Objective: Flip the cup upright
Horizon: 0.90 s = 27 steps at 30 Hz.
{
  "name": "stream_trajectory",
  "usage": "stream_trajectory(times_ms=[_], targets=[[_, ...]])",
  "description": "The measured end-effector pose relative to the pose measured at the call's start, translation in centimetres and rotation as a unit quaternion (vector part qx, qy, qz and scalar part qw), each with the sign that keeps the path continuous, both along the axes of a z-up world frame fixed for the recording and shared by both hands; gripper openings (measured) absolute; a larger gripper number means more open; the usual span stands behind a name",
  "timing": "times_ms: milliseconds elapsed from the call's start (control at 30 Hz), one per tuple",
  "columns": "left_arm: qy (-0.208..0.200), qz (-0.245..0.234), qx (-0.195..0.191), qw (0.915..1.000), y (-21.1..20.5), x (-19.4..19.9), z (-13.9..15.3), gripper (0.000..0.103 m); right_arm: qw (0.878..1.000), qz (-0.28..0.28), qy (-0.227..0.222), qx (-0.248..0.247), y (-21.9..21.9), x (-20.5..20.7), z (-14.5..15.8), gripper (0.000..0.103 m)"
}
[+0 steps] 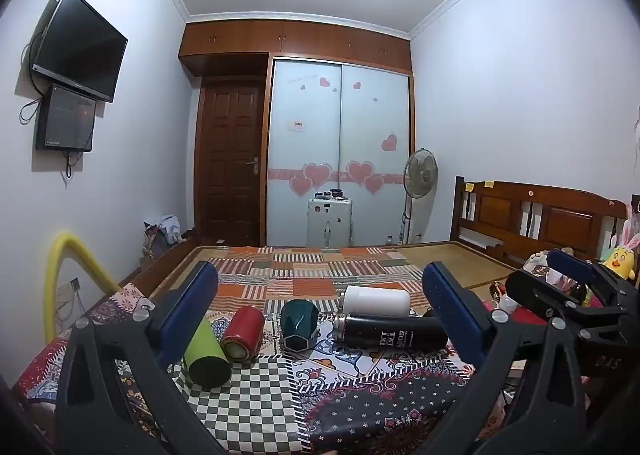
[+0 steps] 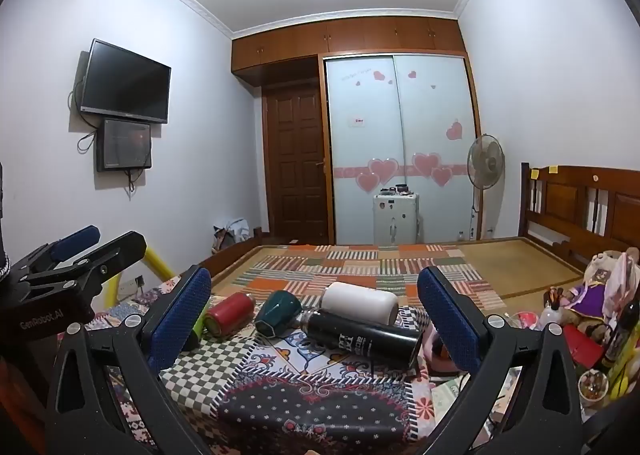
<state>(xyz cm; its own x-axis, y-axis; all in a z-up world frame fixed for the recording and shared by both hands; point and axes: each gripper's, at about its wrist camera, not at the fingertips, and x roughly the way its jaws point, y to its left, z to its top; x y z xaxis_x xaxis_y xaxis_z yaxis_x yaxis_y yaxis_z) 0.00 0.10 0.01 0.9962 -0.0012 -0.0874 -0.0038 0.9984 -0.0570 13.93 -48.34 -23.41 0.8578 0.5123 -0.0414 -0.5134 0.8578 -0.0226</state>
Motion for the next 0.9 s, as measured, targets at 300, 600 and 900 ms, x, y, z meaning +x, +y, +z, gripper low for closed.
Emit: stream_trajectory(times_ms=[300,600,900], targets=[[0.005,0.001,0.009,0.9999,-0.3,-0.1,0.2,0.103,1.000,-0.001,0.000,0.003,-0.1,0.1,0.0,0.103],[-0.010,0.004,0.029,0.9995,-0.8,-0.4,0.1,0.103,1.000,-0.001,0.003,0.005,-0.4,0.1,0.0,0.103],[-0.007,0.001,0.025,0.9997,-0.9,-0.1,0.1,0.103,1.000,-0.002,0.004,0.004,-0.4,0.3,-0.3,0.103]])
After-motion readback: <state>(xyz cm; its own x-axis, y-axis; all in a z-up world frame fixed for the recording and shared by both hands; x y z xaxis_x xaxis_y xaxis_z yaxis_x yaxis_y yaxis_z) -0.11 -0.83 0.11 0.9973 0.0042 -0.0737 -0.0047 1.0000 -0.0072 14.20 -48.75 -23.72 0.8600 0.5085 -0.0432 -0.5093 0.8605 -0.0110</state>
